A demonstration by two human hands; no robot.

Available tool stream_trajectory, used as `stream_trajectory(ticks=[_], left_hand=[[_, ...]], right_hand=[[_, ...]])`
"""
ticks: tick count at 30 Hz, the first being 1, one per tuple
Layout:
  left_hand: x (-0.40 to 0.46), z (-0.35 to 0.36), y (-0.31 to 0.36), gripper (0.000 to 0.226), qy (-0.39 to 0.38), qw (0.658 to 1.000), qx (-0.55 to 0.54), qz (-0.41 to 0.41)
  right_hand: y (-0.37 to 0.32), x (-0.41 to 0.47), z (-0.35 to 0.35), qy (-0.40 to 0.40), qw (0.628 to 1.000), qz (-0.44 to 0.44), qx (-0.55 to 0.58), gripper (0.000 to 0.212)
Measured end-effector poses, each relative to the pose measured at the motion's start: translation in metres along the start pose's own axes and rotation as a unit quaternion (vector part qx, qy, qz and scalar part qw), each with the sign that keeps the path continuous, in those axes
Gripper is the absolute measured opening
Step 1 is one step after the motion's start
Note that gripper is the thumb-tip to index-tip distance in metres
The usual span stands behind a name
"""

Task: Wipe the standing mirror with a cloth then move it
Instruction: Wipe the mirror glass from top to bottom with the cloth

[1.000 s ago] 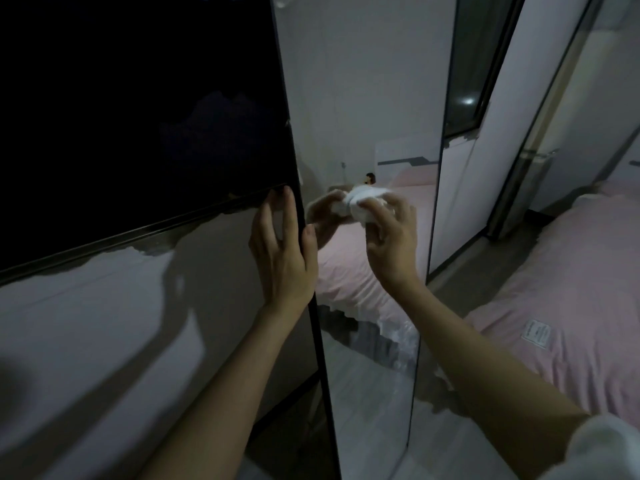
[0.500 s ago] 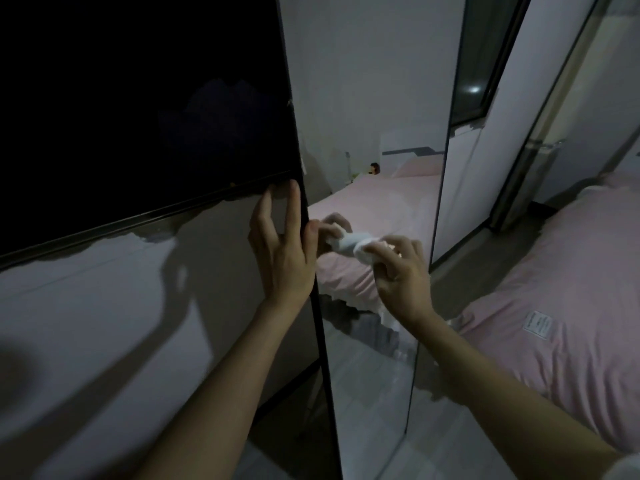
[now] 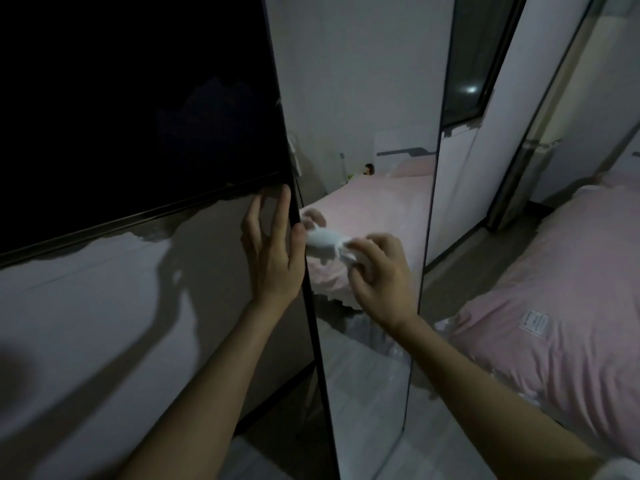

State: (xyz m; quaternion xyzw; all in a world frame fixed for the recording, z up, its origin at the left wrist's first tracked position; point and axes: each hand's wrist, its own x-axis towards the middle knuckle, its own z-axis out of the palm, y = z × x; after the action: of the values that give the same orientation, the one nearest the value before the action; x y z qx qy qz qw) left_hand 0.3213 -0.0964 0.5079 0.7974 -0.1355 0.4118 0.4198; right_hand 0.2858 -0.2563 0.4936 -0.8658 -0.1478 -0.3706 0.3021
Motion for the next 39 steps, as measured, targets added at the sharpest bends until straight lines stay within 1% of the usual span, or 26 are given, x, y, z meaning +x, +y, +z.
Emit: stream_trajectory(ticks=[2,4,6,7,8,11,12,13,14,16,18,20,21,23,25,26,27,29,32,35,37,39], left_hand=[[0.002,-0.003,0.001,0.042,-0.013,1.0,0.003,0.001],[0.002,-0.005,0.001,0.043,-0.023,1.0,0.015,0.012],[0.001,-0.007,0.0,0.046,-0.03,0.999,0.018,0.02],[0.0,-0.008,-0.001,0.047,-0.029,0.999,0.018,0.022],[-0.001,-0.008,-0.002,0.049,-0.026,0.999,0.014,0.023],[-0.006,-0.008,-0.003,0.049,-0.005,1.0,-0.008,0.011],[-0.007,-0.008,-0.002,0.048,0.009,1.0,-0.011,0.009],[-0.009,-0.007,-0.001,0.047,0.021,1.0,-0.012,0.011],[-0.01,-0.006,0.0,0.046,0.033,0.999,-0.009,0.015],[-0.01,-0.005,0.004,0.044,0.05,0.999,0.004,0.022],[-0.009,-0.002,0.009,0.043,0.05,0.998,0.018,0.023],[-0.008,0.0,0.015,0.042,0.039,0.999,0.02,0.019],[-0.009,0.0,0.017,0.042,0.033,0.999,0.018,0.021],[-0.01,-0.001,0.019,0.043,0.021,0.999,0.004,0.025],[-0.008,-0.003,0.019,0.045,0.01,1.0,-0.022,0.011],[-0.007,-0.004,0.02,0.045,0.007,0.999,-0.041,-0.002],[-0.006,-0.004,0.022,0.045,0.007,0.998,-0.064,-0.018],[-0.002,-0.004,0.029,0.045,0.006,0.992,-0.11,-0.064],[0.009,0.0,0.038,0.047,0.015,0.976,-0.158,-0.151],[0.022,0.003,0.048,0.042,0.046,0.957,-0.203,-0.202],[0.028,0.006,0.054,0.04,0.055,0.947,-0.233,-0.213],[0.03,0.012,0.058,0.041,0.055,0.94,-0.25,-0.224]], right_hand=[[-0.019,0.011,0.005,0.026,0.999,-0.037,0.012,0.031],[-0.026,0.004,0.018,0.022,0.998,-0.059,-0.001,0.032],[-0.016,-0.022,0.029,-0.002,0.998,-0.069,-0.004,0.032],[-0.007,-0.041,0.033,-0.029,0.997,-0.077,-0.005,0.032],[0.004,-0.061,0.036,-0.073,0.994,-0.083,-0.012,0.031],[0.03,-0.1,0.038,-0.249,0.965,-0.061,-0.053,0.027],[0.034,-0.1,0.038,-0.271,0.959,-0.051,-0.062,0.027],[0.035,-0.096,0.036,-0.268,0.961,-0.039,-0.061,0.026],[0.032,-0.087,0.034,-0.247,0.967,-0.026,-0.053,0.026],[0.022,-0.065,0.025,-0.164,0.986,-0.018,-0.035,0.027],[0.01,-0.043,0.017,-0.083,0.996,-0.028,-0.013,0.032],[0.003,-0.035,0.018,-0.052,0.998,-0.043,0.004,0.036],[0.001,-0.037,0.021,-0.059,0.997,-0.052,0.0,0.039],[0.007,-0.055,0.028,-0.101,0.992,-0.065,-0.021,0.044],[0.022,-0.073,0.031,-0.157,0.986,-0.058,-0.02,0.038],[0.029,-0.077,0.029,-0.174,0.984,-0.044,-0.013,0.035],[0.035,-0.075,0.025,-0.169,0.985,-0.022,-0.007,0.033],[0.039,-0.059,0.016,-0.108,0.994,0.016,0.007,0.031],[0.03,-0.012,-0.002,0.004,0.999,0.032,0.026,0.029],[0.022,0.042,-0.015,0.107,0.994,0.031,-0.012,0.026],[0.021,0.072,-0.018,0.138,0.989,0.041,-0.034,0.028],[0.022,0.091,-0.018,0.138,0.989,0.035,-0.046,0.029]])
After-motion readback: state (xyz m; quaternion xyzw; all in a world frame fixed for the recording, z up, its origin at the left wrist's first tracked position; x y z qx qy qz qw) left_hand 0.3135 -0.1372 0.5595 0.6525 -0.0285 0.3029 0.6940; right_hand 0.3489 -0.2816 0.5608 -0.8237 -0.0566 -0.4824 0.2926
